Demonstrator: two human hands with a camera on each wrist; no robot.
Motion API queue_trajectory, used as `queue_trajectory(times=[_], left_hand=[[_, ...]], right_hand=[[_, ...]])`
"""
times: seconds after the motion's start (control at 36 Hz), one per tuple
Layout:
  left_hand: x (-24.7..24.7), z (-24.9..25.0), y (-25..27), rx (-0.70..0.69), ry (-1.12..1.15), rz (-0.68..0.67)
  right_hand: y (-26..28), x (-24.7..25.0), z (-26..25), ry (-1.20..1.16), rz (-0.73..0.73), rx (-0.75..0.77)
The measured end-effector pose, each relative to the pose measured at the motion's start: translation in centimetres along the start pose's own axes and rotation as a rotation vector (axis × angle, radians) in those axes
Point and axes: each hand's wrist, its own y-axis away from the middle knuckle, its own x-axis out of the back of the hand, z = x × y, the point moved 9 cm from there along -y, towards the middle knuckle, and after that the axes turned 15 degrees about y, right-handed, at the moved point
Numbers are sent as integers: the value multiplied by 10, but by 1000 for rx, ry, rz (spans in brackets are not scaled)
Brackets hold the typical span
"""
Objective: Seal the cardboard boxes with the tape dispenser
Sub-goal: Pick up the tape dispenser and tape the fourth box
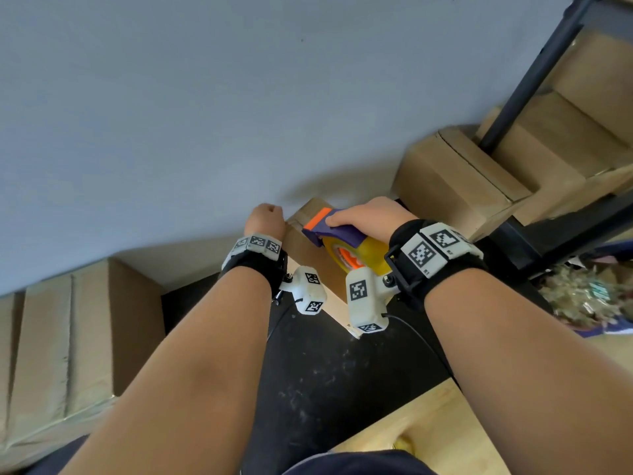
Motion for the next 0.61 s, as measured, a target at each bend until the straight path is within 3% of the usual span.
queue_trajectory(times=[0.06,0.19,0.36,0.61], left_hand=[[7,7,5,-58,87,76],[-5,21,21,-182,-15,-71],[-14,18,29,-304,-142,-141],[-8,7,20,-153,-17,-129]], right_hand=[[2,-1,-4,14,-25,18],[9,-1,-11,41,-76,48],[5,-3,-6,20,-111,4],[0,-13,19,-245,-229,-65]])
